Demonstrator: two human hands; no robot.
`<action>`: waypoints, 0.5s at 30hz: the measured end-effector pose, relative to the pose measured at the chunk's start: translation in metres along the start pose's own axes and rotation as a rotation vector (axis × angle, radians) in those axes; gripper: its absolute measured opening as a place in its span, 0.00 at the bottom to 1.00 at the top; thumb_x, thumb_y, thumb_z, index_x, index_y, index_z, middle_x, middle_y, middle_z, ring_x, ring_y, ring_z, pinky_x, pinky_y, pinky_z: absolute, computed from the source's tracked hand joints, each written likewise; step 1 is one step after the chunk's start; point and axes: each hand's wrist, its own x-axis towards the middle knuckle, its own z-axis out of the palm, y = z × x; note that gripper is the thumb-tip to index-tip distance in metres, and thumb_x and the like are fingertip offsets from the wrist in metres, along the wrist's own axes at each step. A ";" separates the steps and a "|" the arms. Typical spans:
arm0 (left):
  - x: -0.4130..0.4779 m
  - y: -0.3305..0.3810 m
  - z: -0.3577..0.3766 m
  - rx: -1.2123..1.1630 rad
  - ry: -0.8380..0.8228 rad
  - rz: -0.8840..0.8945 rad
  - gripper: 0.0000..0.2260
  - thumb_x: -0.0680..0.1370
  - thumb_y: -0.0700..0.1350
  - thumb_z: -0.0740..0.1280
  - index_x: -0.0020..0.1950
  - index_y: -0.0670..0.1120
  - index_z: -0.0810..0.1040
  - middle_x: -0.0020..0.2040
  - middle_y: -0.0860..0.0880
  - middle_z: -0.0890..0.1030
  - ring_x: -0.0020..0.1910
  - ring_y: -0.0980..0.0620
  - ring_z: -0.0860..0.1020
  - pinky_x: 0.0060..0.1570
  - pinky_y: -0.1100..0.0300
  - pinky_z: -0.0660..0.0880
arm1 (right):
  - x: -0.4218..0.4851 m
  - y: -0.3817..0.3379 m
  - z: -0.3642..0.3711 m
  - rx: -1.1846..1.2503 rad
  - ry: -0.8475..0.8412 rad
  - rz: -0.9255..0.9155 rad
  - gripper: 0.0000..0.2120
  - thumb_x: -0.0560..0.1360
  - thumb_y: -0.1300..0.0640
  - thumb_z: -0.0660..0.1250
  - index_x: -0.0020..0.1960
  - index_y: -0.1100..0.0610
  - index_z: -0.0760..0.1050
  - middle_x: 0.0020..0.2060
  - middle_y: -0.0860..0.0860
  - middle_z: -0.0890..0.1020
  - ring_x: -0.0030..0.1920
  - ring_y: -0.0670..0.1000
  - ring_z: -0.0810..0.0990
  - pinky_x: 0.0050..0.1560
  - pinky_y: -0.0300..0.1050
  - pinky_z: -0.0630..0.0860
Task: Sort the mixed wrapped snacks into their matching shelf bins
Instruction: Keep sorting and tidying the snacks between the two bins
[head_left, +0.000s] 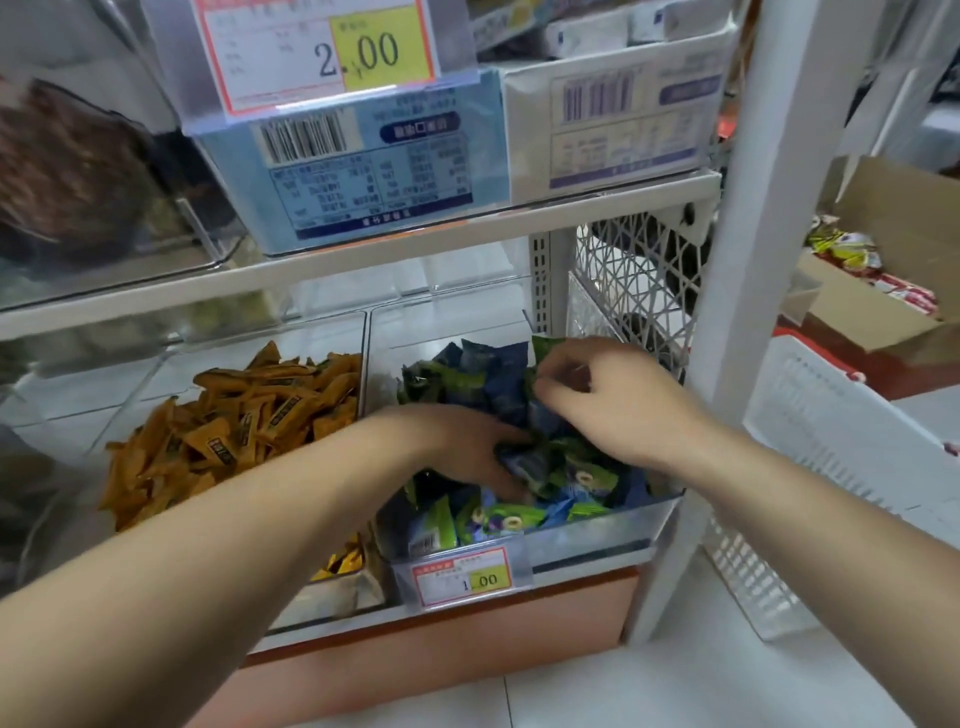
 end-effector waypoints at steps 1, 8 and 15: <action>0.005 -0.004 -0.005 0.057 0.021 -0.025 0.39 0.71 0.70 0.68 0.78 0.61 0.59 0.77 0.51 0.66 0.74 0.46 0.67 0.69 0.52 0.65 | -0.008 -0.002 -0.001 -0.009 -0.016 -0.010 0.09 0.75 0.45 0.65 0.49 0.47 0.80 0.46 0.45 0.83 0.49 0.49 0.81 0.50 0.45 0.76; 0.019 -0.030 -0.030 0.303 0.278 -0.096 0.28 0.74 0.65 0.68 0.72 0.58 0.70 0.65 0.50 0.77 0.61 0.45 0.76 0.51 0.53 0.74 | -0.039 0.007 0.029 -0.415 -0.482 -0.022 0.22 0.78 0.40 0.52 0.57 0.51 0.78 0.55 0.54 0.78 0.56 0.57 0.77 0.53 0.50 0.75; 0.015 -0.050 -0.031 0.099 0.227 -0.098 0.29 0.74 0.57 0.72 0.74 0.55 0.69 0.70 0.46 0.73 0.65 0.45 0.73 0.55 0.57 0.69 | -0.012 0.013 0.035 -0.409 -0.616 0.100 0.30 0.76 0.37 0.57 0.74 0.48 0.65 0.71 0.56 0.73 0.67 0.59 0.73 0.58 0.47 0.72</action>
